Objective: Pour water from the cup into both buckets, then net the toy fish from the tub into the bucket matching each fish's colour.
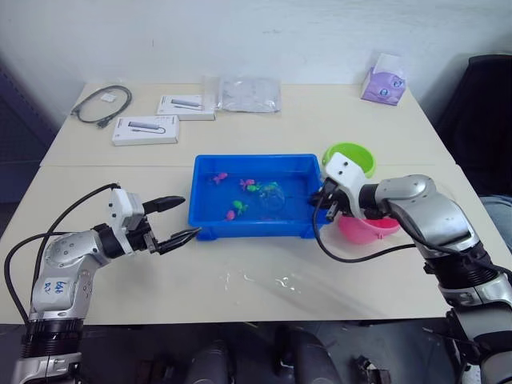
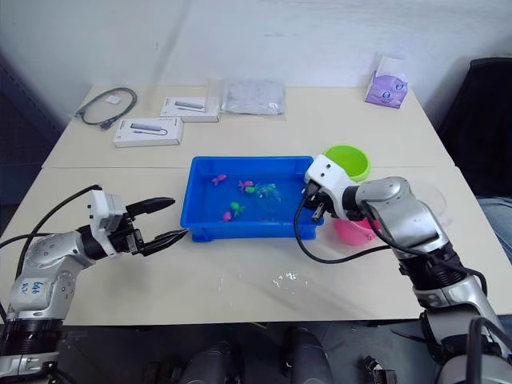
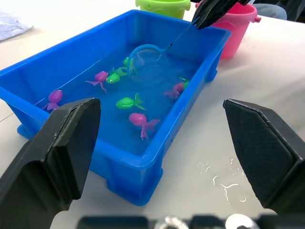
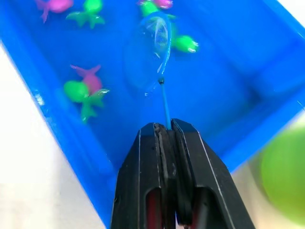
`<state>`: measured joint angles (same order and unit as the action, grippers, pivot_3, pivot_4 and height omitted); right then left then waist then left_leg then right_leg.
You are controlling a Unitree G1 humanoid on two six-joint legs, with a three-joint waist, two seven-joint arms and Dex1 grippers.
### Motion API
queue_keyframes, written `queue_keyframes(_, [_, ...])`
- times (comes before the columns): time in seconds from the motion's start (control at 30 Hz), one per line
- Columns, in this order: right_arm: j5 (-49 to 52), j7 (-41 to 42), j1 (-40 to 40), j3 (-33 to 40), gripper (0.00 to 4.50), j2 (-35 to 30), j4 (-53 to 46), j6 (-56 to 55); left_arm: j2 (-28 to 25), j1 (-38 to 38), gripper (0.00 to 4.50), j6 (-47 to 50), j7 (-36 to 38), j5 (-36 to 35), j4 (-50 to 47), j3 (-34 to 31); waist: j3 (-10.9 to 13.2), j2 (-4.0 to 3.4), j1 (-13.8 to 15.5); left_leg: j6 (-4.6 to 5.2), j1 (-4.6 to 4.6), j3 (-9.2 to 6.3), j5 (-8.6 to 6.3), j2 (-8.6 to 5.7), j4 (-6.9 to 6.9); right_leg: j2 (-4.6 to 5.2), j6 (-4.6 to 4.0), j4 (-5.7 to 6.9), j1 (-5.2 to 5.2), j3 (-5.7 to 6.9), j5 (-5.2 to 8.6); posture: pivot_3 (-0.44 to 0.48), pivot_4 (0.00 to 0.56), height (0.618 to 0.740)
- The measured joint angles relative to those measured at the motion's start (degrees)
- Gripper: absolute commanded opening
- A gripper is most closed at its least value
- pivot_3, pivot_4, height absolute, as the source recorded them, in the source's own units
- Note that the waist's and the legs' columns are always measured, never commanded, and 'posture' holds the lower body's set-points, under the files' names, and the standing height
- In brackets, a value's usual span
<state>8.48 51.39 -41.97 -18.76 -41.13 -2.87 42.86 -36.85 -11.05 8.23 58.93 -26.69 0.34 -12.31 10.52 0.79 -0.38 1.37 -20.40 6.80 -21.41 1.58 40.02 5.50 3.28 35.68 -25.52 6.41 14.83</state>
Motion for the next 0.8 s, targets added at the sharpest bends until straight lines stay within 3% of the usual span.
queue_keyframes(0.27, [-4.42, 5.45, -2.82, -3.46, 0.0, -0.9, 2.92, -5.88, 0.0, 0.58, 4.43, -1.32, 0.33, 0.16, 0.09, 0.05, 0.0, 0.0, -0.02, 0.0, 0.0, -0.01, 0.0, 0.01, 0.0, 0.0, 0.0, 0.0, 0.0, 0.01, 0.0, 0.0, 0.15, 0.74])
queue_keyframes(0.47, [-2.85, 7.78, -3.6, -3.48, 0.0, 3.11, 2.85, -2.31, 0.0, 0.8, 4.43, -1.77, 0.57, 0.23, 0.15, 0.05, 0.0, 0.0, -0.38, 0.0, 0.0, -0.02, 0.0, 0.02, 0.01, 0.0, -0.01, 0.03, 0.0, 0.02, 0.0, 0.0, 0.15, 0.74])
queue_keyframes(0.8, [-0.22, 4.68, -3.6, 0.72, 0.0, 6.21, 3.13, 4.55, -0.01, 0.8, 4.43, -3.21, 1.23, 0.89, 1.4, 0.05, 0.01, -0.01, -0.97, -0.01, -0.02, -0.05, 0.0, 0.02, 0.0, 0.03, -0.01, 0.01, 0.0, 0.05, 0.0, 0.0, 0.15, 0.74])
